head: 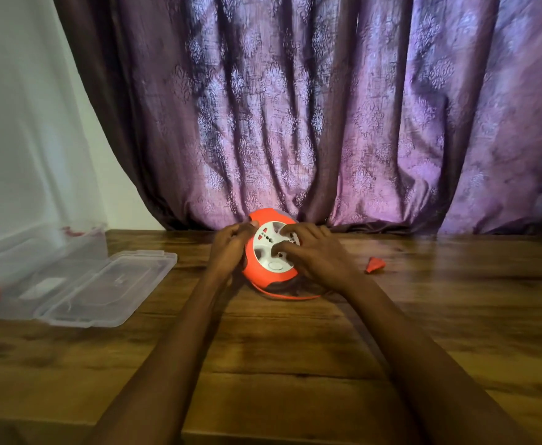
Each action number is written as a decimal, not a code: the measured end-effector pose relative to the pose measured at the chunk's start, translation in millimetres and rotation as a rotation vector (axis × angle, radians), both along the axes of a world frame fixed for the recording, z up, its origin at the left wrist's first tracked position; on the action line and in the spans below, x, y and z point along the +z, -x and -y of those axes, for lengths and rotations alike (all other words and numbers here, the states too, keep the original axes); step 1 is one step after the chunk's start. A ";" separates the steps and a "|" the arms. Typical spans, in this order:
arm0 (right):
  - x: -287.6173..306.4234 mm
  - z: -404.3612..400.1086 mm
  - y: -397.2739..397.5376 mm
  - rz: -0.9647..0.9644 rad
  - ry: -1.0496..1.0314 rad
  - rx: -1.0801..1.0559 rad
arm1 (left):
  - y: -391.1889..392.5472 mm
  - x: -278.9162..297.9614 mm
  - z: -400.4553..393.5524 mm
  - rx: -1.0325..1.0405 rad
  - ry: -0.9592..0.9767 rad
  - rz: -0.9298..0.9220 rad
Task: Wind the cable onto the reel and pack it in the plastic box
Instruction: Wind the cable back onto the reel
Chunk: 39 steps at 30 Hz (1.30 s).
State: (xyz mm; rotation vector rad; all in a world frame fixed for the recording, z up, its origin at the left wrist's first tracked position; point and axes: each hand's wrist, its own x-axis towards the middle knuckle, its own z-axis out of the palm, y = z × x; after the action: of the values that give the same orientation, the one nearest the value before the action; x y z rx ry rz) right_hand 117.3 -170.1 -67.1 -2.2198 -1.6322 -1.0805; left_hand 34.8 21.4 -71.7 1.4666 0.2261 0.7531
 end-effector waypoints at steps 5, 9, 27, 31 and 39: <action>0.0 0.7 6.8 0.040 0.125 -0.060 | 0.8 -2.2 4.0 -0.089 -0.002 -0.029; 0.4 1.2 10.5 0.117 0.106 -0.118 | -1.7 -2.6 5.7 -0.069 -0.057 -0.034; 9.7 -9.1 20.8 -0.851 -0.582 -0.392 | -7.3 -5.9 45.0 0.013 -0.171 0.174; 10.6 -11.0 18.8 -1.540 -1.006 -0.038 | -9.1 -9.8 61.3 0.085 -0.250 0.218; 2.5 -8.9 16.8 -1.726 -0.977 -0.032 | -8.9 -16.8 59.4 0.070 -0.254 0.216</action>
State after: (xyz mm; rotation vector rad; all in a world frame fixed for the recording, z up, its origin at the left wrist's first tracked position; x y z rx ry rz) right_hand 100.5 -161.2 -64.6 -1.4043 -0.1619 0.2566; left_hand 43.7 -38.0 -88.5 1.6072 0.0161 1.0186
